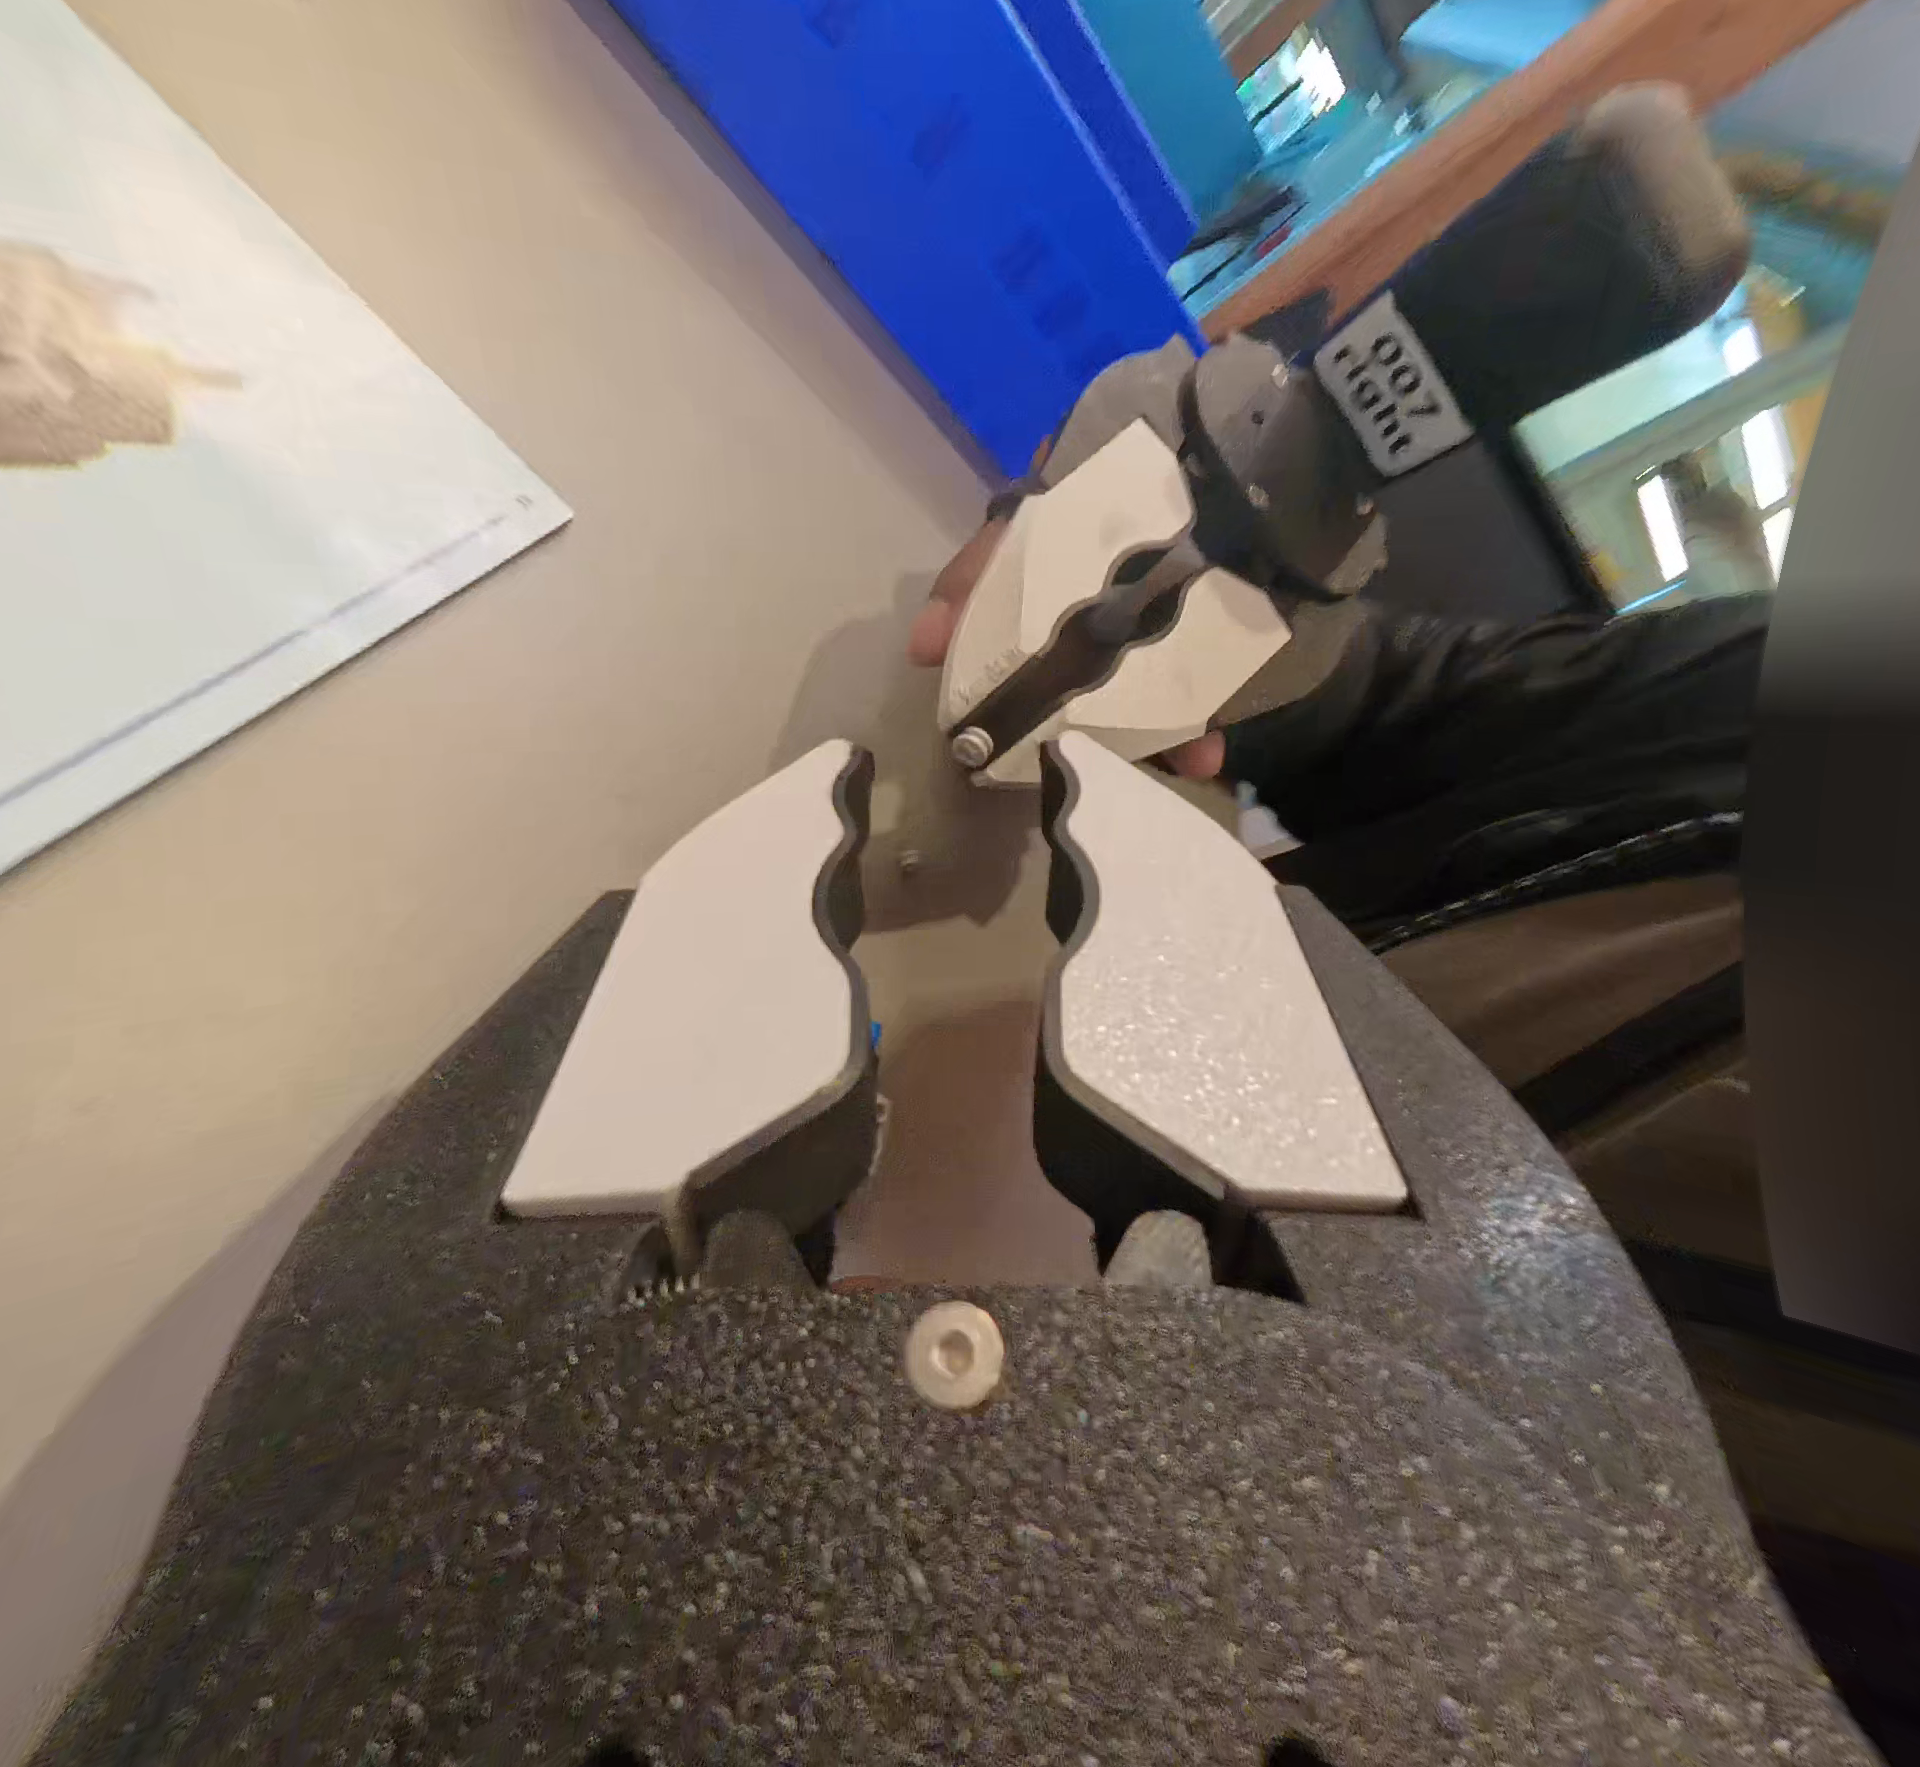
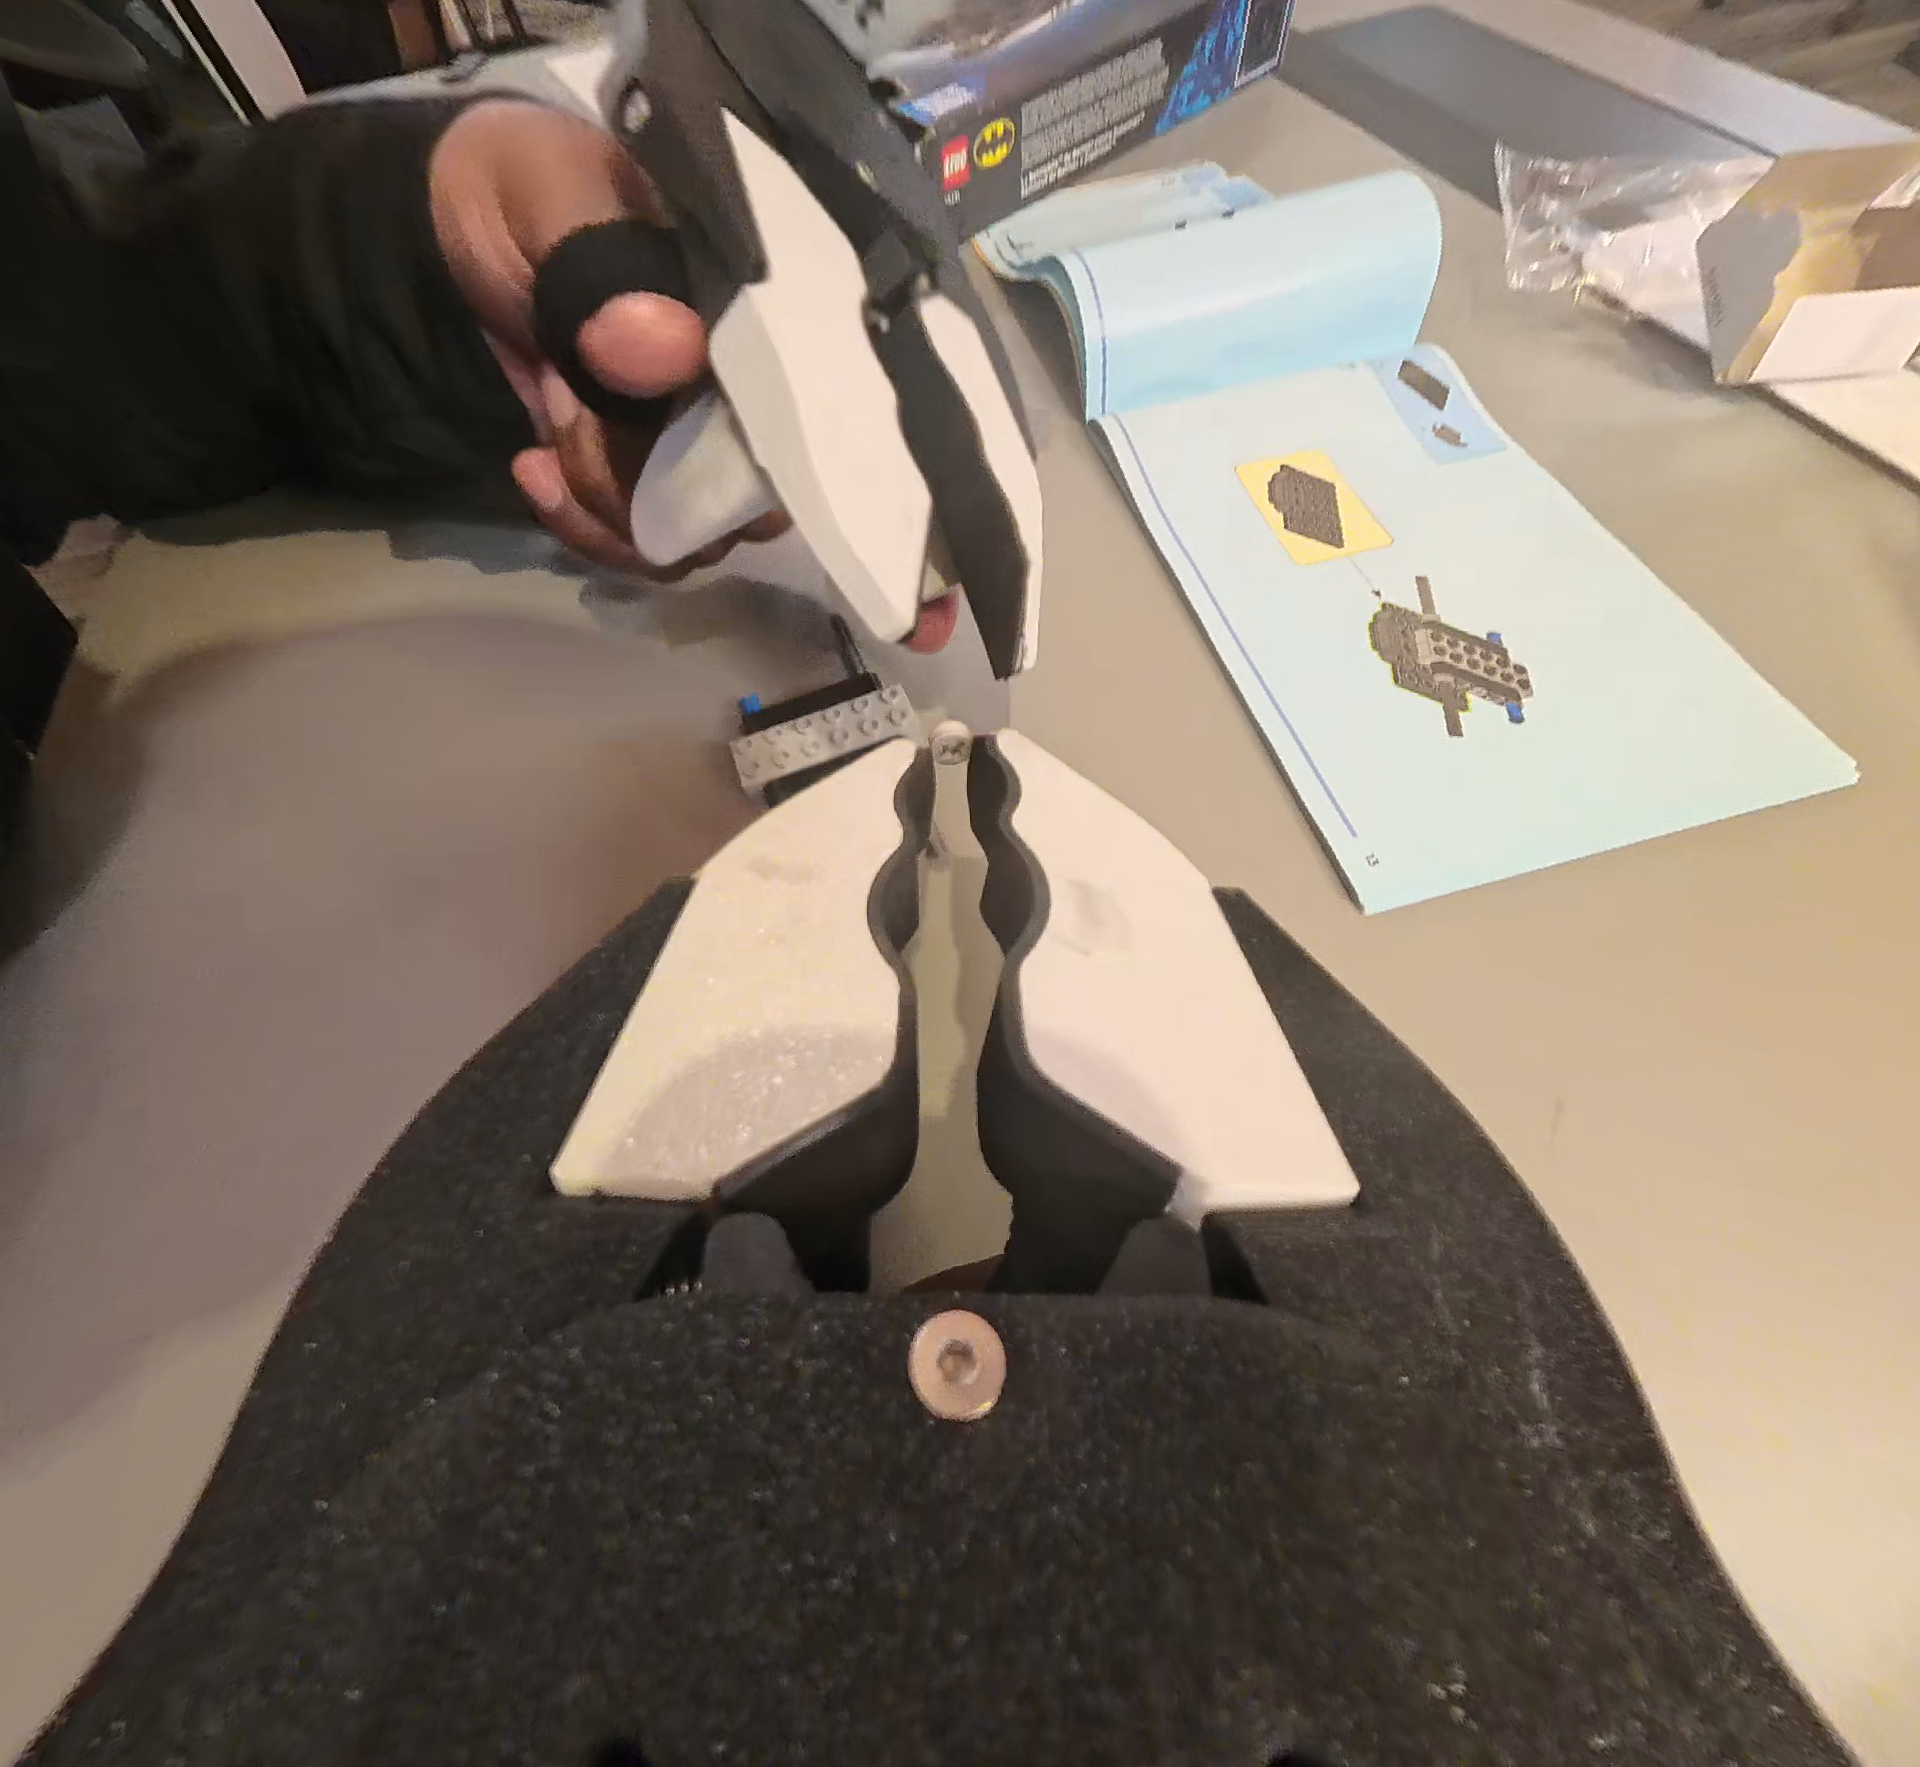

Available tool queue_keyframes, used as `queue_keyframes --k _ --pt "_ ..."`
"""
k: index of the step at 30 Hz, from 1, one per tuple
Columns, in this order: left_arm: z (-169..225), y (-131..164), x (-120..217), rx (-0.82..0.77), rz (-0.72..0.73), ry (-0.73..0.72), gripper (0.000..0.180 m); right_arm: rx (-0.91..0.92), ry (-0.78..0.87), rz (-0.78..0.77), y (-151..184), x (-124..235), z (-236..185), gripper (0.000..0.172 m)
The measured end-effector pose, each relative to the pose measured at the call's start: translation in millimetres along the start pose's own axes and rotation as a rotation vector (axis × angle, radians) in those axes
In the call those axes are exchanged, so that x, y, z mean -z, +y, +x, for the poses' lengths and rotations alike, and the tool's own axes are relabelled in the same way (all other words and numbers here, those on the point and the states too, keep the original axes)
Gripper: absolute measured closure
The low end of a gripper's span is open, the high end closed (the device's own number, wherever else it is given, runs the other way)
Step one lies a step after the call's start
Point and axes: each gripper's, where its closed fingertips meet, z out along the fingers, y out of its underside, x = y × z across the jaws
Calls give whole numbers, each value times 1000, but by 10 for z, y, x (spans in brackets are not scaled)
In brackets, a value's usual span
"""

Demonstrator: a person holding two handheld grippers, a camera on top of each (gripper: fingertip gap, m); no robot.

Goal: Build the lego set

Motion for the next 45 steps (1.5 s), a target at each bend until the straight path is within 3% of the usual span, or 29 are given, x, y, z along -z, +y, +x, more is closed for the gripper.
queue_keyframes --k 4,10,45 --pt "56 -32 -8 151 46 110 150 2 -1 62 -88 15 -15 165" --pt "108 -43 -33 252 73 191 151 17 8 110 -158 29 -30 165" --pt "208 -40 -84 327 98 301 174 144 75 144 -209 70 -17 165"
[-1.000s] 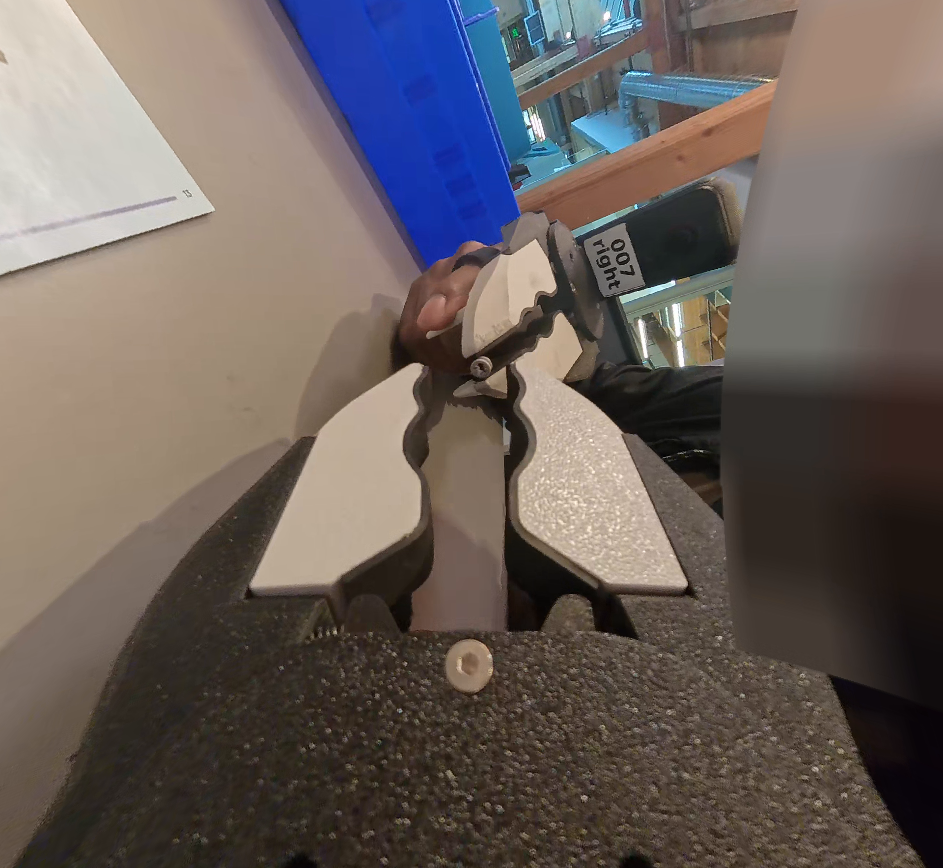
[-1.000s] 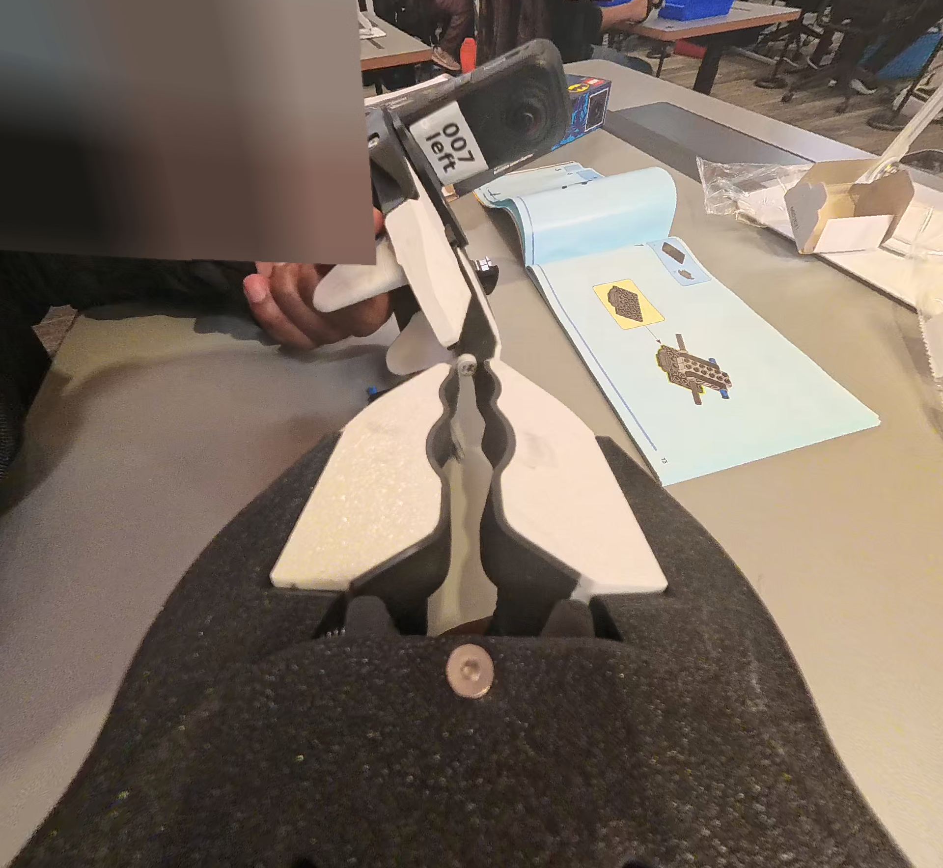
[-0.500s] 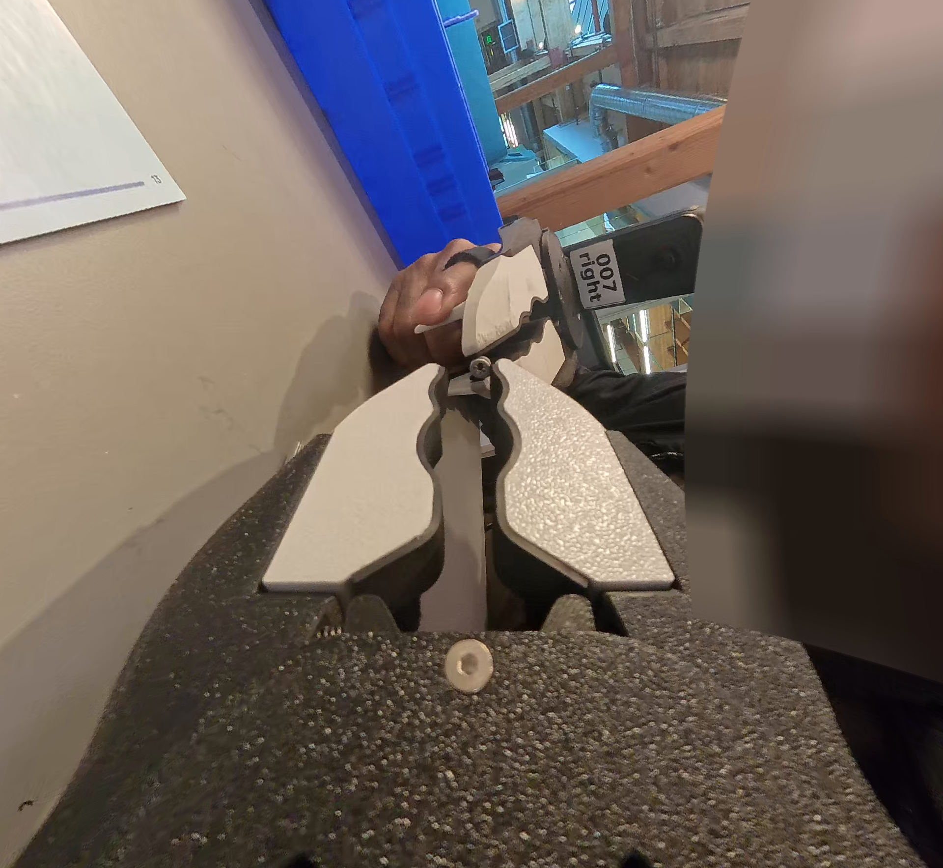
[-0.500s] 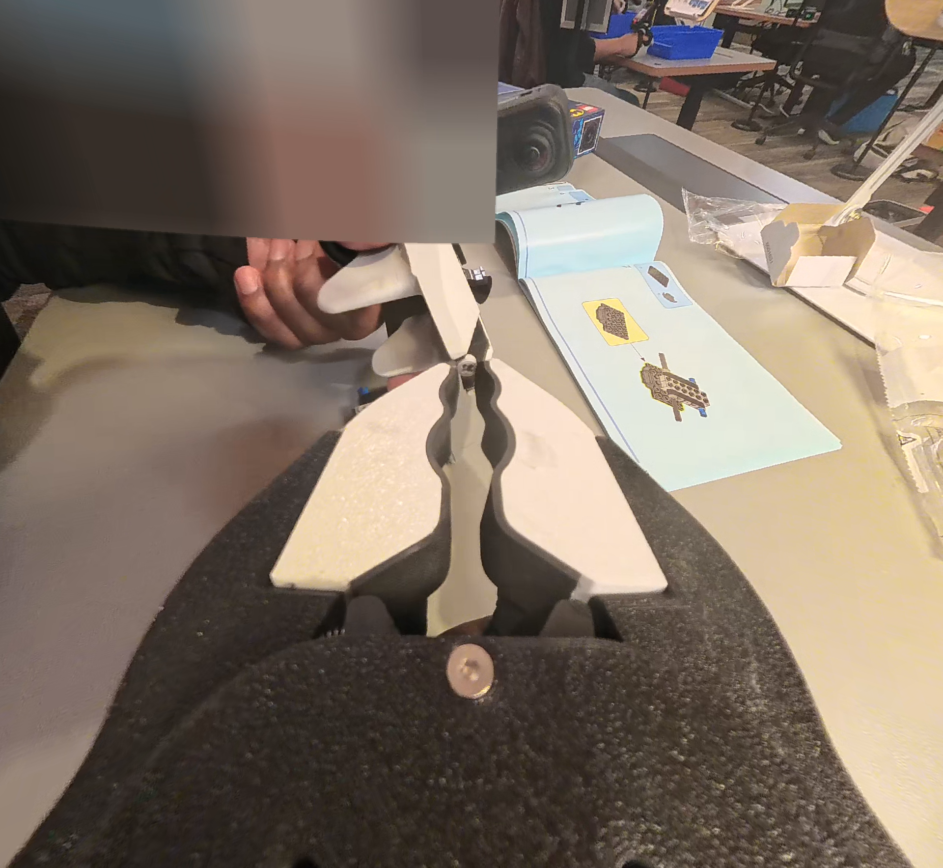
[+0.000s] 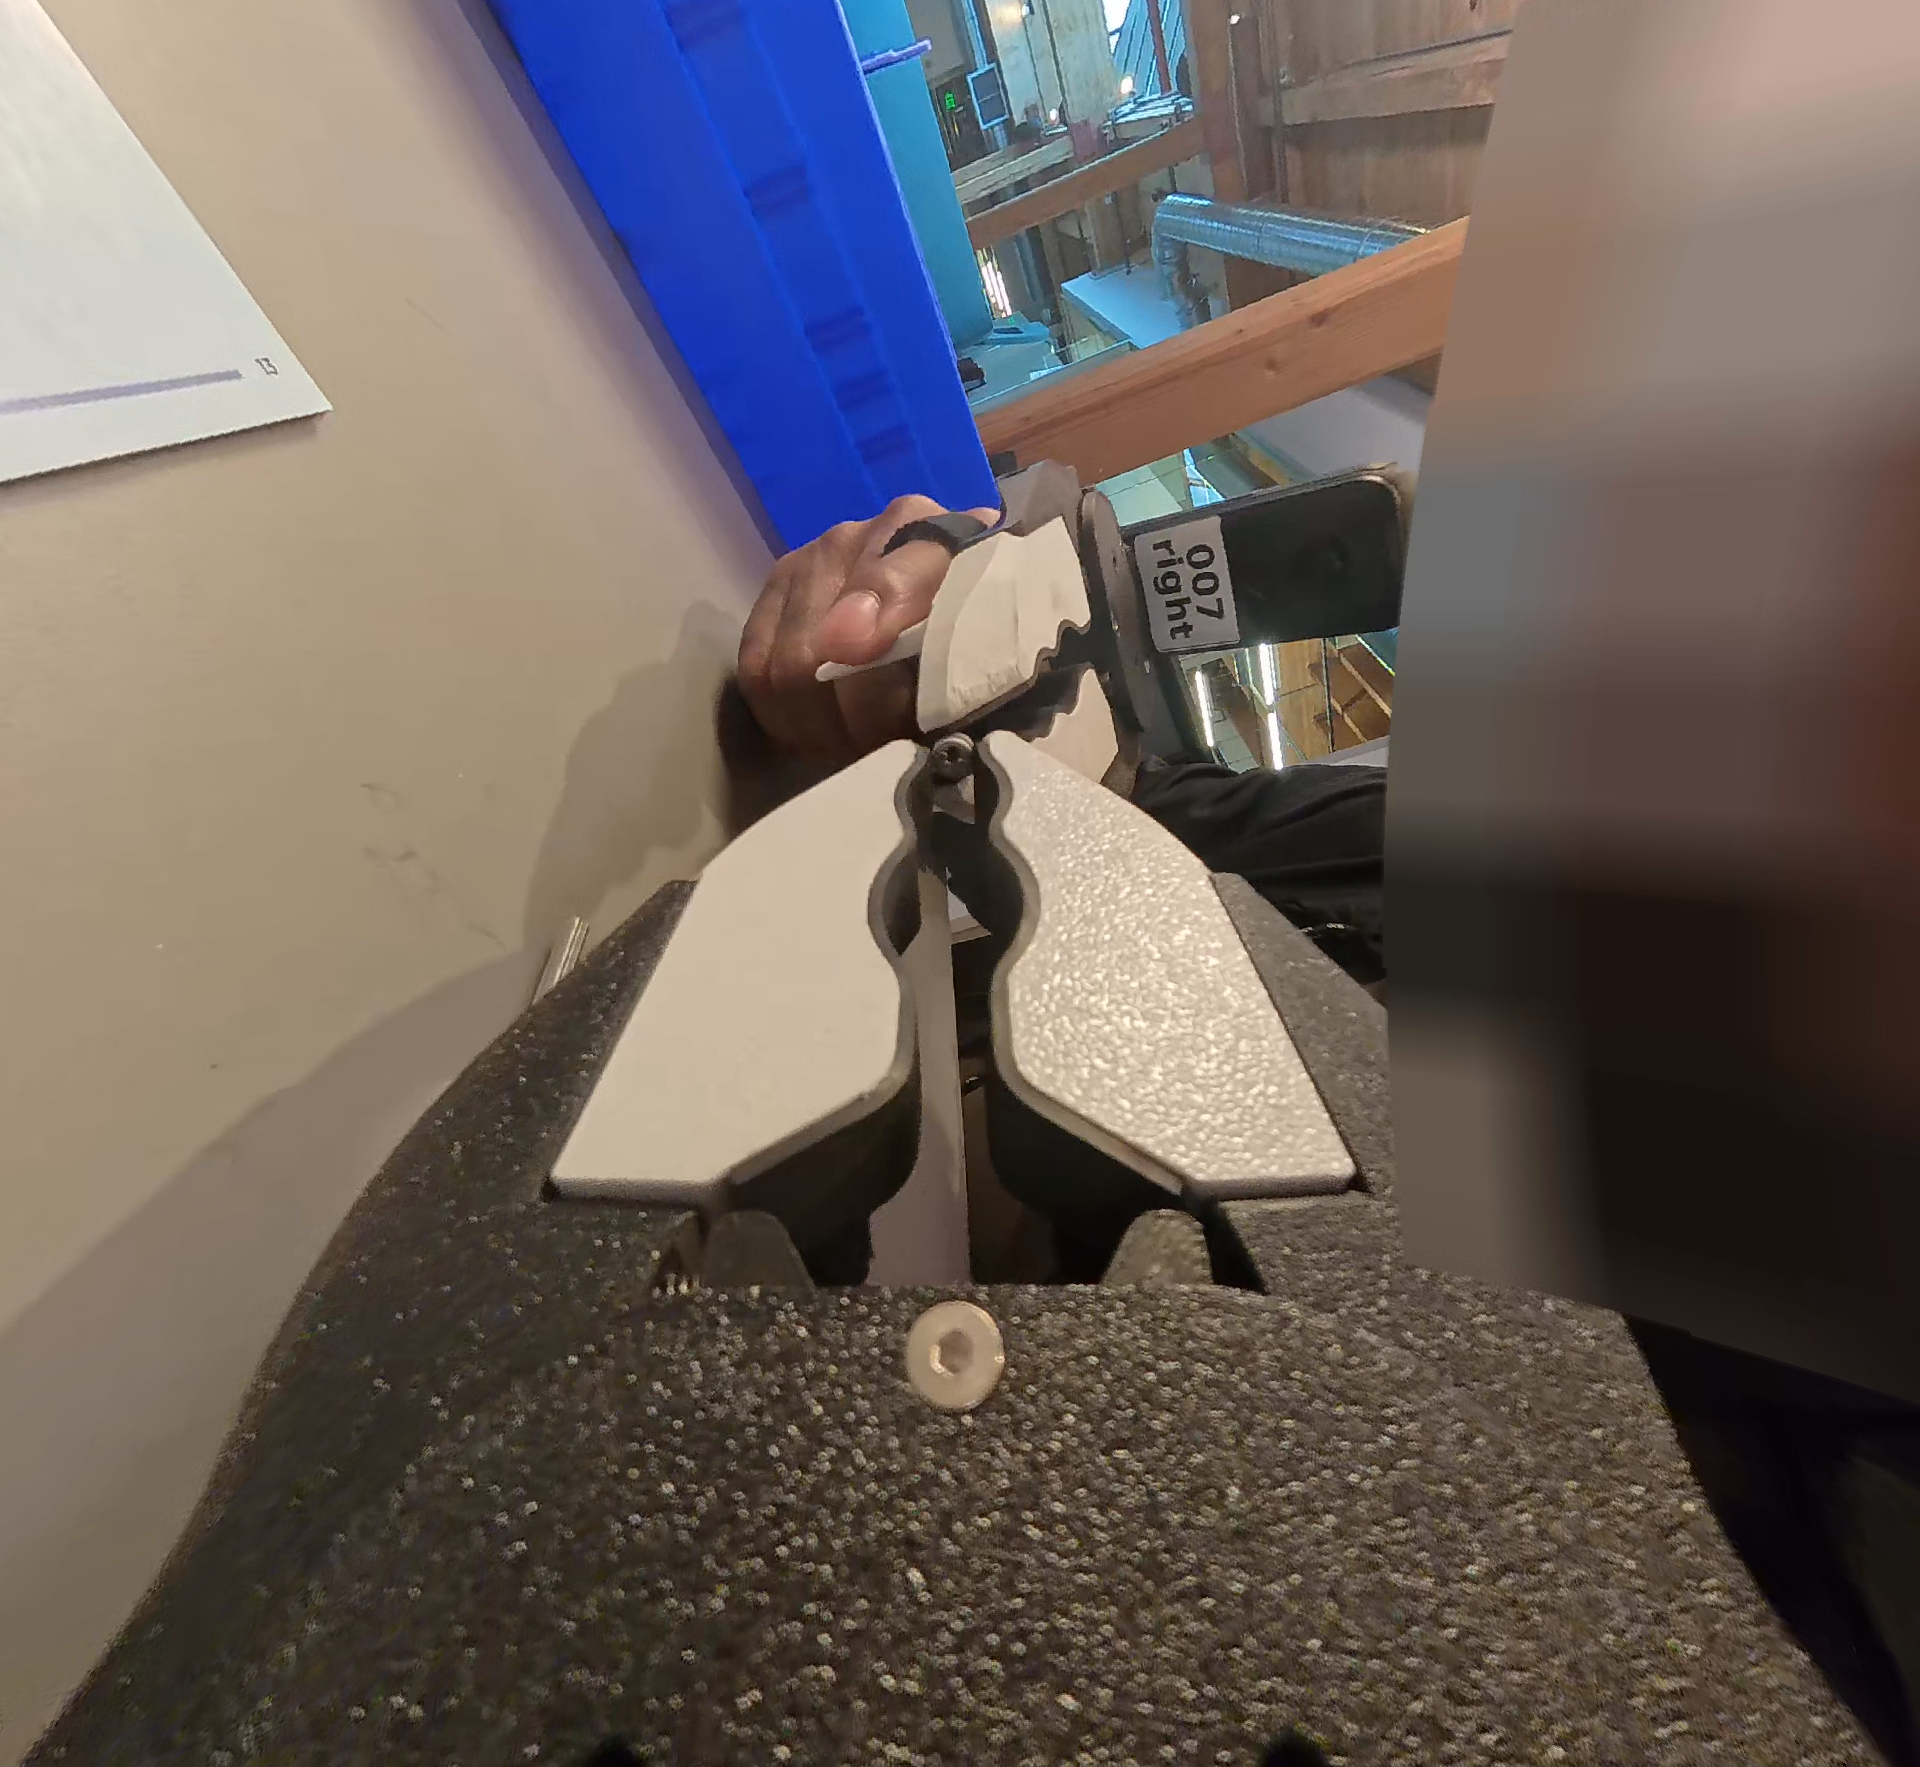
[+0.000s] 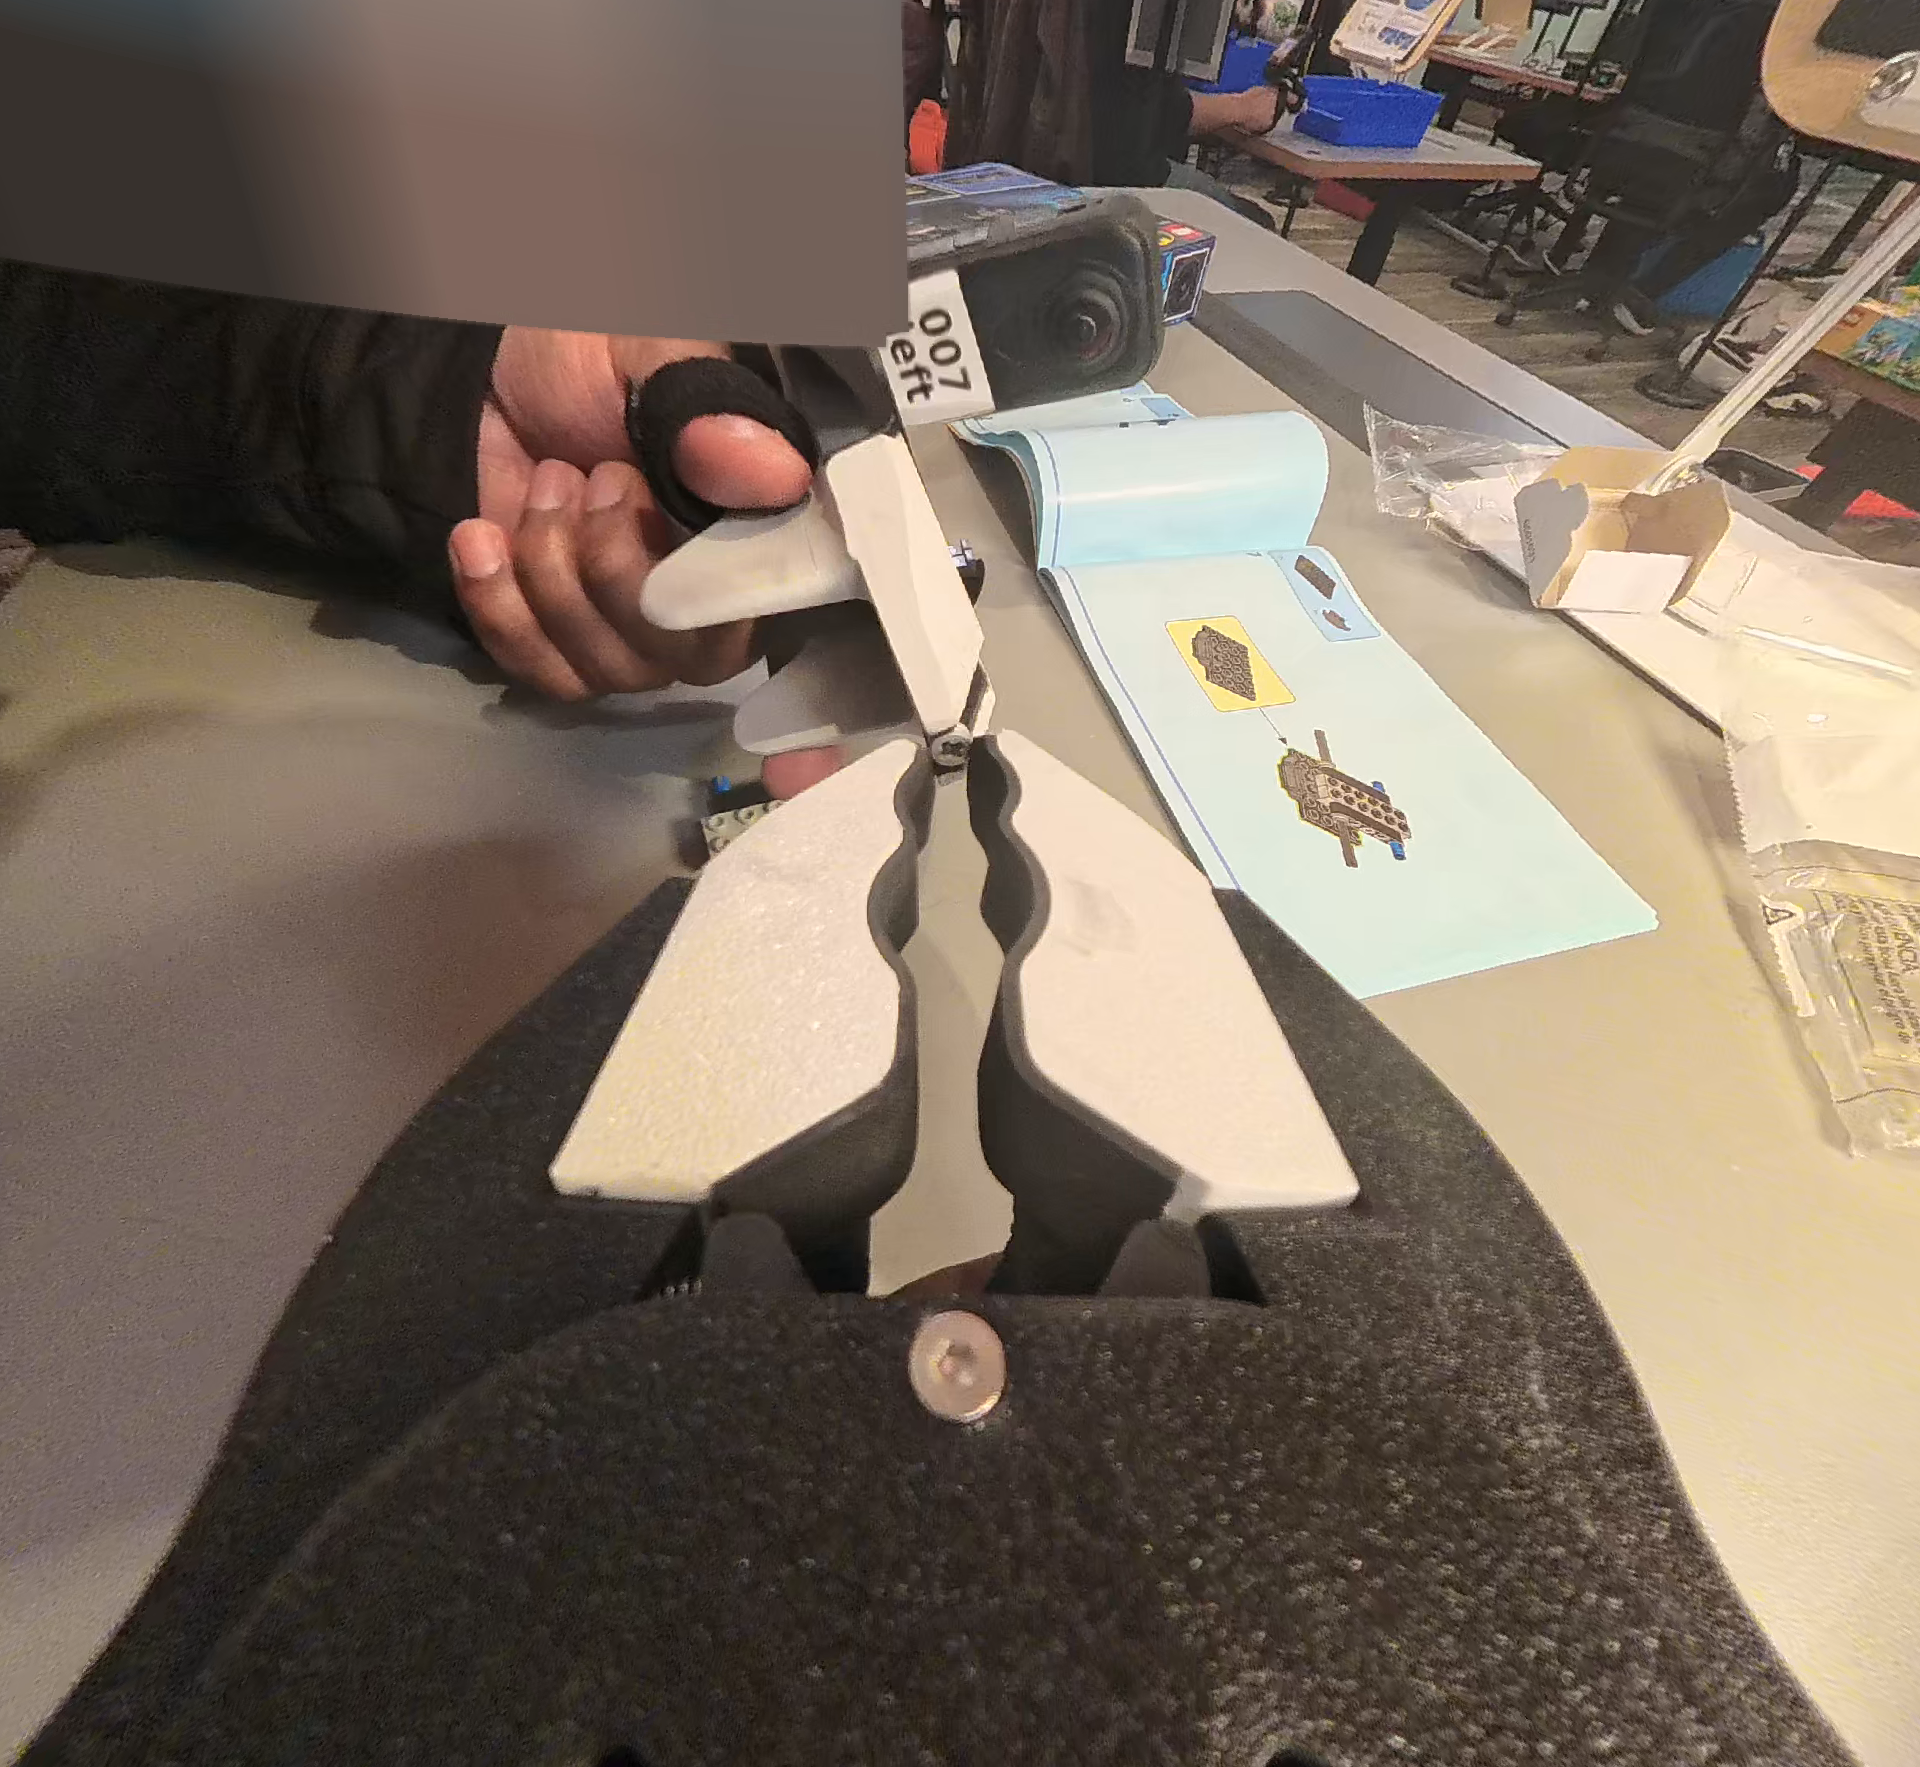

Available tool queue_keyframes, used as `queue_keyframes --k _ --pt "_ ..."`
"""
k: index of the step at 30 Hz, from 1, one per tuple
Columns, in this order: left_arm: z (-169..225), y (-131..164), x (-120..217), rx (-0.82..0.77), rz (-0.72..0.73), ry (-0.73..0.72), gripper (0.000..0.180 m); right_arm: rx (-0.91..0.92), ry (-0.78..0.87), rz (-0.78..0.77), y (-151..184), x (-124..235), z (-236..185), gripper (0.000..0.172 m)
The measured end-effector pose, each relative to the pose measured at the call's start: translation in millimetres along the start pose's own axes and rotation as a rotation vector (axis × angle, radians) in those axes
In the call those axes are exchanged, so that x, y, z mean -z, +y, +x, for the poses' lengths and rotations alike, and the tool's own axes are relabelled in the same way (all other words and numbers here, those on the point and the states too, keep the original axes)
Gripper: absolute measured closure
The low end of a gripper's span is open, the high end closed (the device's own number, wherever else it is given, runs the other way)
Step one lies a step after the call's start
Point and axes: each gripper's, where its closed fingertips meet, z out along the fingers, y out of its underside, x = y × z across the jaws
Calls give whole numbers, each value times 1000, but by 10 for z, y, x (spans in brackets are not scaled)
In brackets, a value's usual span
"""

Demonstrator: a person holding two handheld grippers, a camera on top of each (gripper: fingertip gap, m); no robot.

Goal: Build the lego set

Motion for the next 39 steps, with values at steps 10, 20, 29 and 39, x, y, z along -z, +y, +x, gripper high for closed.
queue_keyframes --k 10,20,29,39 --pt "13 -6 3 5 7 20 174 34 -2 44 -55 38 -10 164" --pt "18 16 -7 18 -2 27 174 127 16 33 -33 42 -18 164" --pt "25 38 -20 22 -14 33 174 161 -2 51 -44 69 -32 160" --pt "19 52 -34 25 -22 31 174 167 -6 44 -34 62 -42 162"
